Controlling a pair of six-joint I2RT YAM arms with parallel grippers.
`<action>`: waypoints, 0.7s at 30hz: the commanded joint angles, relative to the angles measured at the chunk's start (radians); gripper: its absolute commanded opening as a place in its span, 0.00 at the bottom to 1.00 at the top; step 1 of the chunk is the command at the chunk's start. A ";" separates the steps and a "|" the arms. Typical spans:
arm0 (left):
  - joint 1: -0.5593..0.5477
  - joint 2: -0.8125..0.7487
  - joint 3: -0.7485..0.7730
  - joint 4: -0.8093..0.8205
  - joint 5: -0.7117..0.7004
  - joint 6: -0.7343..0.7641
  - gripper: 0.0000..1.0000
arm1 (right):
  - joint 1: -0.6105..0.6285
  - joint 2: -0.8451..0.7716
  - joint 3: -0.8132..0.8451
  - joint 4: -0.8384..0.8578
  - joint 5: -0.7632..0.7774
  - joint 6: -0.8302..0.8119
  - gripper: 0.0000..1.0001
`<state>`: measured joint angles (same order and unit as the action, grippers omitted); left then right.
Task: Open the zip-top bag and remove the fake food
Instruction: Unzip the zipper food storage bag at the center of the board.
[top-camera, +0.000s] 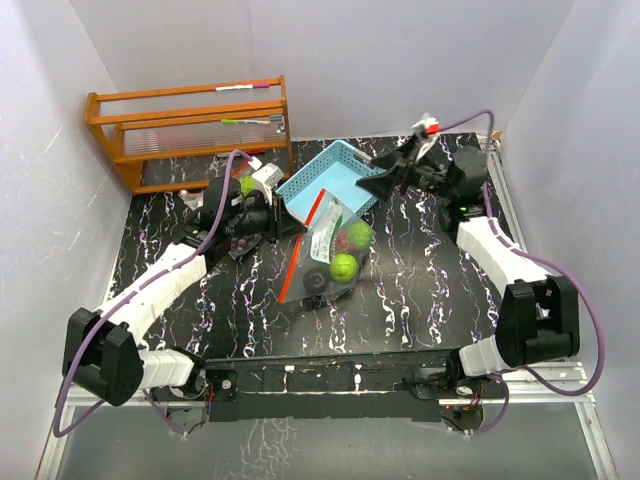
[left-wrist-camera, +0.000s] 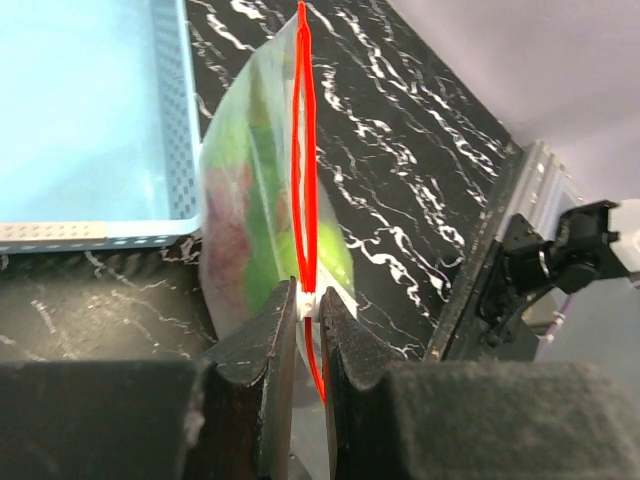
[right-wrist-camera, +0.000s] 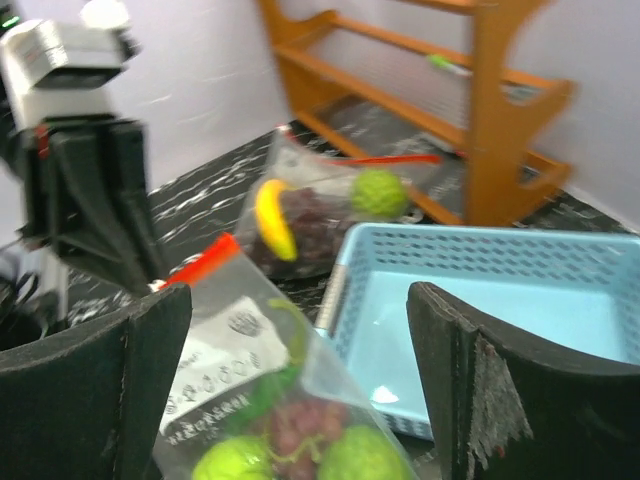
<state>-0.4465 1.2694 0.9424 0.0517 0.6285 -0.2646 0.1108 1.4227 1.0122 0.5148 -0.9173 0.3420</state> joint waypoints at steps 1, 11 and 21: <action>0.003 0.012 0.049 0.059 0.161 -0.017 0.00 | 0.105 0.044 0.083 0.021 -0.165 -0.110 0.97; 0.003 0.012 0.071 0.064 0.250 -0.011 0.00 | 0.203 0.203 0.175 0.036 -0.157 -0.129 0.98; 0.003 -0.011 0.055 0.065 0.222 -0.005 0.00 | 0.231 0.225 0.155 0.076 -0.240 -0.101 0.55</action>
<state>-0.4465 1.2984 0.9730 0.0971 0.8276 -0.2722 0.3359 1.6562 1.1427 0.5117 -1.1015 0.2302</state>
